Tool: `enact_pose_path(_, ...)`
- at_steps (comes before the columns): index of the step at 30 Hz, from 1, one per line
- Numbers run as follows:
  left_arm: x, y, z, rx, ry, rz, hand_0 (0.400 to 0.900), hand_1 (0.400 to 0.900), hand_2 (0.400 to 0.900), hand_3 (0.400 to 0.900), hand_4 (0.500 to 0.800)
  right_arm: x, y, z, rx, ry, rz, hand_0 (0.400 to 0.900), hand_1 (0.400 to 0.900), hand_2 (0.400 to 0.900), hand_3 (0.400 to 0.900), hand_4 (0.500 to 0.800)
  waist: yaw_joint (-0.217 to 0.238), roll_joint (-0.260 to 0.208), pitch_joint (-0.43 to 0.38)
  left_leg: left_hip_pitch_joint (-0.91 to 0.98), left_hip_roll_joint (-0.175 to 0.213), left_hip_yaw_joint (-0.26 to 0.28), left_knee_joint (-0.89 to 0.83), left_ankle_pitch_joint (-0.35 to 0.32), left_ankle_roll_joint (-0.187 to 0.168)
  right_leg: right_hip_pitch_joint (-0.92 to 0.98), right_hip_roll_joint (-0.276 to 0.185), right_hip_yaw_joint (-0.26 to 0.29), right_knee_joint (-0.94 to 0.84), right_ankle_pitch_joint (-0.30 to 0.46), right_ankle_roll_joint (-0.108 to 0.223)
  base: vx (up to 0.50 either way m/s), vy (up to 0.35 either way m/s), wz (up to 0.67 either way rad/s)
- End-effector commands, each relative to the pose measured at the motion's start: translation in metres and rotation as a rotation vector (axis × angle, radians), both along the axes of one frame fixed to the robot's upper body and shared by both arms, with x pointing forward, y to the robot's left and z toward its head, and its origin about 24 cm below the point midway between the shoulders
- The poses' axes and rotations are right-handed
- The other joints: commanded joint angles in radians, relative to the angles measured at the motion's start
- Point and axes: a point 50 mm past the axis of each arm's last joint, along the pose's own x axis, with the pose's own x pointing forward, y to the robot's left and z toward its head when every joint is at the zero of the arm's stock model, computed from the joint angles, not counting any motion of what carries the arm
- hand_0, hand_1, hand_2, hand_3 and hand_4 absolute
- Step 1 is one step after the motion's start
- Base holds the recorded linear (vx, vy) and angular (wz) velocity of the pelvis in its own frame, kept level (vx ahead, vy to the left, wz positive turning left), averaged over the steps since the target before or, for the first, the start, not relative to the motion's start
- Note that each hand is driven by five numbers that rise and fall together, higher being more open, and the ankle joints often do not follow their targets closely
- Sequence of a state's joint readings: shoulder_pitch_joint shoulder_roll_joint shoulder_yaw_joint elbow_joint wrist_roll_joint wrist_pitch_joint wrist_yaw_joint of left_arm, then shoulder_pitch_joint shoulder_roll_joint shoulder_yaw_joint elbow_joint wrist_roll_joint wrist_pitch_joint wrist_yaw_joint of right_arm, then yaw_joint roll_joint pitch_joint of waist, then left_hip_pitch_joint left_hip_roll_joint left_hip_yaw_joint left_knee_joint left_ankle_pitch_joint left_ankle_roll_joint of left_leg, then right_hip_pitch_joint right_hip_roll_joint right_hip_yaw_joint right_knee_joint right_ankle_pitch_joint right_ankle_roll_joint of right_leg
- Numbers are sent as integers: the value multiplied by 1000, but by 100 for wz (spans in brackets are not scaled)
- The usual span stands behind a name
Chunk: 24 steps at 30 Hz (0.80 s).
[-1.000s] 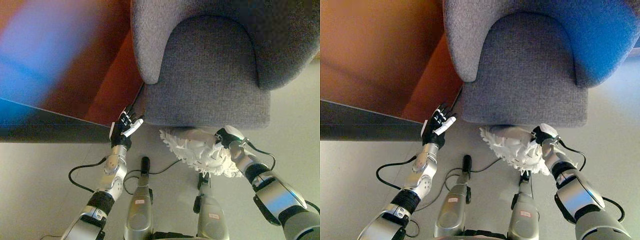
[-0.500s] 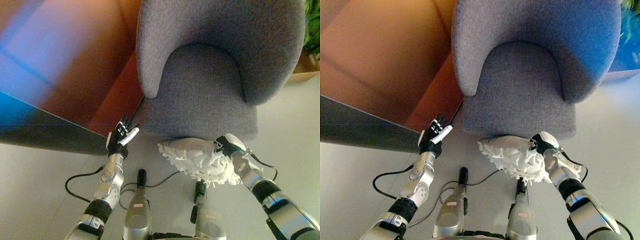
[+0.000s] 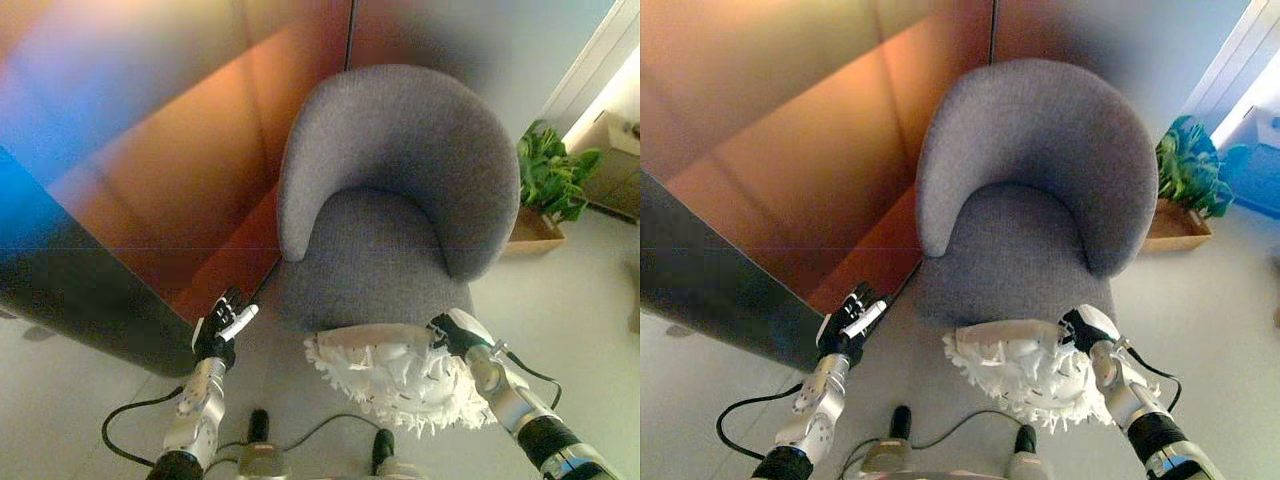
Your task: Pick up the pillow and put it on the sofa.
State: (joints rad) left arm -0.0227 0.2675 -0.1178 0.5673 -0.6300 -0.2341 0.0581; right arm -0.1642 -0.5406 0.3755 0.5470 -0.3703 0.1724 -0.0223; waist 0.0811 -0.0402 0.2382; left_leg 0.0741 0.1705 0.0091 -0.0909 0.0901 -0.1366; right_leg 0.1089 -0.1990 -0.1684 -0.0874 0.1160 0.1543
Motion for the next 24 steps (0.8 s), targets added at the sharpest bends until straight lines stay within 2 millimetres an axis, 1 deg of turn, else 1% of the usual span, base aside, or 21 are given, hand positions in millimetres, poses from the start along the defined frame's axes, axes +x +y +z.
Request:
enact_pose_path(1,17,-1,24,54,-129,-81,900,900,900,900,800,45,-12,72,-73,-295,41,400,400,400,400,500,-5,-23,-147,68,13,17,7,-55,15,5,-68,23,5,19,52,42,-2,-3)
enact_pose_path(2,17,-1,24,54,-128,-82,900,900,900,900,800,46,-13,73,-73,-301,41,400,400,400,400,500,-5,-23,-148,69,13,18,7,-55,15,6,-69,22,5,20,52,34,0,-2)
enact_pose_path(3,17,-1,23,54,-123,-85,900,900,900,900,800,52,-14,82,-70,-319,35,400,400,400,400,500,-3,-24,-153,70,14,18,6,-56,16,7,-70,20,5,20,53,31,-1,-2)
enact_pose_path(5,17,0,23,54,-121,-88,900,900,900,900,800,57,-16,90,-61,-338,27,400,400,400,400,500,-1,-25,-157,71,15,18,6,-55,16,9,-71,19,5,21,54,31,-2,-1)
enact_pose_path(7,18,0,23,53,-116,-97,900,900,900,900,800,67,-19,106,-62,-369,17,400,400,400,400,500,3,-27,-164,70,17,18,5,-53,15,9,-71,15,5,22,54,32,-2,1)
enact_pose_path(8,18,0,23,53,-115,-98,900,900,900,900,800,69,-19,108,-63,-374,16,400,400,400,400,500,4,-27,-164,70,17,17,5,-53,14,9,-71,14,5,23,54,31,0,3)
enact_pose_path(10,20,-1,22,52,-110,-115,900,900,900,900,800,82,-22,128,-69,-406,0,400,400,400,400,500,12,-29,-170,67,18,13,5,-51,13,9,-72,7,6,23,54,44,2,4)
enact_pose_path(15,20,-2,21,49,-98,-141,900,900,900,900,800,103,-27,165,-117,-459,-22,400,400,400,400,500,31,-31,-180,60,21,4,4,-51,9,11,-75,-7,6,21,54,39,5,6)
enact_pose_path(17,19,-1,20,49,-93,-147,900,900,900,900,800,109,-28,177,-129,-472,-28,400,400,400,400,500,36,-33,-182,58,21,1,4,-50,8,12,-76,-12,6,20,54,35,6,7)
enact_pose_path(18,18,1,19,51,-86,-152,900,900,900,900,800,112,-30,187,-146,-478,-31,400,400,400,400,500,42,-35,-186,56,21,0,4,-49,7,13,-77,-16,6,20,55,41,9,6)
enact_pose_path(21,17,4,19,52,-77,-163,900,900,900,900,800,119,-38,207,-162,-489,-50,400,400,400,400,500,54,-40,-193,50,22,-4,4,-45,5,15,-78,-25,7,18,55,44,10,6)
enact_pose_path(24,16,5,18,53,-70,-176,900,900,900,900,800,122,-47,221,-179,-488,-77,400,400,400,400,500,62,-41,-197,47,21,-9,4,-42,6,13,-78,-29,10,17,54,56,11,6)
